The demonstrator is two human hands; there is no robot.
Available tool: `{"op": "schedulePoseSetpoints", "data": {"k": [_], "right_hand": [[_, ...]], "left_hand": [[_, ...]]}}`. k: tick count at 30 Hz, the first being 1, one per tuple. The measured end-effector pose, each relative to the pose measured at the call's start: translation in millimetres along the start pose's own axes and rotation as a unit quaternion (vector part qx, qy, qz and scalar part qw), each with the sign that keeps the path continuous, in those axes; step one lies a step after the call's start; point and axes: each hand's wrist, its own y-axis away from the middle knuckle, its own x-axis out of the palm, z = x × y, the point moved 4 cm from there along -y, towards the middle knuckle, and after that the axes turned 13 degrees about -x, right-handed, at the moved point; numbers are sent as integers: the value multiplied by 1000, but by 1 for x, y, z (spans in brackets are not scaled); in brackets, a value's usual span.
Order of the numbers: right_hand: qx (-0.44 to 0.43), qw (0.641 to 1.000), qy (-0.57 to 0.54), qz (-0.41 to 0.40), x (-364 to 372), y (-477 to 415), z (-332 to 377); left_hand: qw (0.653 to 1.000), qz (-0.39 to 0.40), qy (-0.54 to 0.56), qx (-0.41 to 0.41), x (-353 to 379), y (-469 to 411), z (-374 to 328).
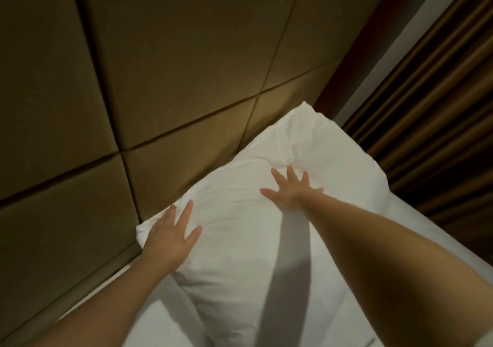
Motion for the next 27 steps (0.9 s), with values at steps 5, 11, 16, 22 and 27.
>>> {"op": "schedulePoseSetpoints", "data": {"k": [5,11,16,22,27], "right_hand": [[-25,999,-17,-12,-19,34,3],[-43,997,0,-70,-39,116,-24],[27,993,-30,-107,-19,224,-120],[93,978,-97,-160,58,386,-247],[185,960,-158,-137,151,503,-357]], "left_hand": [[998,7,-55,8,-37,27,-24],[994,-3,-104,27,-84,99,-89],[986,-25,-122,111,-84,197,-178],[961,-20,-179,211,-20,334,-307],[926,-19,-221,305,56,437,-414]]}}
